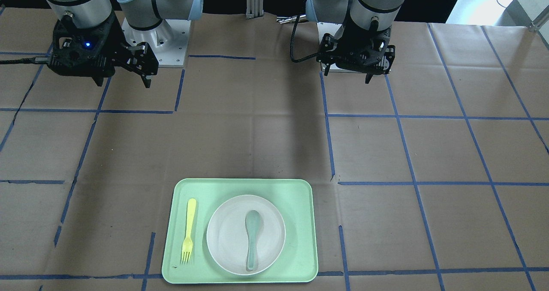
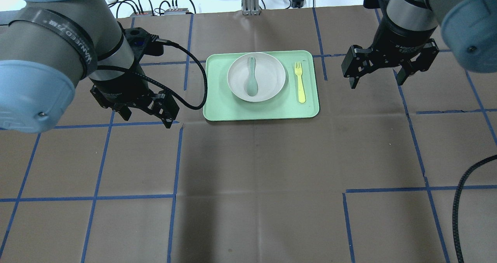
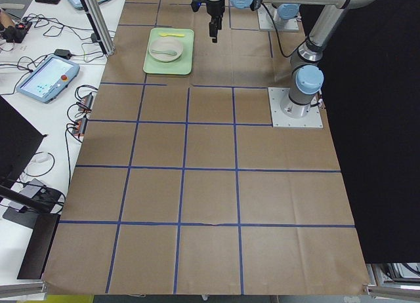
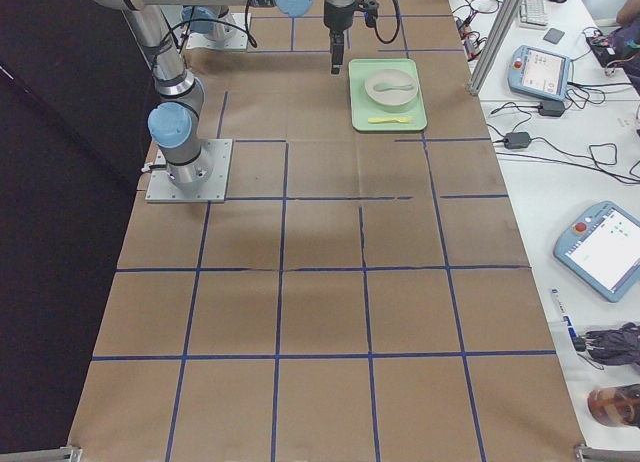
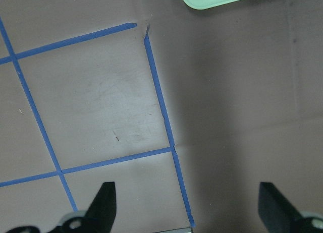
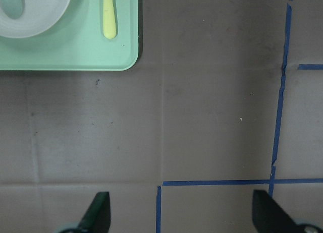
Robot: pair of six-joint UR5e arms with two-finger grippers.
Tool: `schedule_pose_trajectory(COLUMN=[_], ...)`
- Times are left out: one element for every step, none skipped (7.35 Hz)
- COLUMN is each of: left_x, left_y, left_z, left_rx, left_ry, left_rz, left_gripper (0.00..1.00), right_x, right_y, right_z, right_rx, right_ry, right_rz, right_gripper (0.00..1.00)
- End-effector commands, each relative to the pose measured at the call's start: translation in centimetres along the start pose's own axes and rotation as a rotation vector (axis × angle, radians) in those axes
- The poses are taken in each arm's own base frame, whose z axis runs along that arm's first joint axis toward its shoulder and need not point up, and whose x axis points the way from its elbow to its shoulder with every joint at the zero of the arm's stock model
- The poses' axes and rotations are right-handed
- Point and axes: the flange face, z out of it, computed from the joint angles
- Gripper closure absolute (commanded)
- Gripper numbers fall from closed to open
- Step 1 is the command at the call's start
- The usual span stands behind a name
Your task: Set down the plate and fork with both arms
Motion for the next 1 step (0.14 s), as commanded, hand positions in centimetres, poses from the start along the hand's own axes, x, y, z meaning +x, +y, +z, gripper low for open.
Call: schedule_pose_trajectory(left_x=[-0.01], left_y=[0.04], left_z=[-0.02], left_rx=[0.000], left_ry=[-0.002], left_rz=[0.000], left_gripper=[0.00], right_x=[-0.02], right_y=[0.01], right_z=[-0.01], right_rx=[0.000], right_ry=[-0.001], right_rz=[-0.001], right_gripper=[0.00])
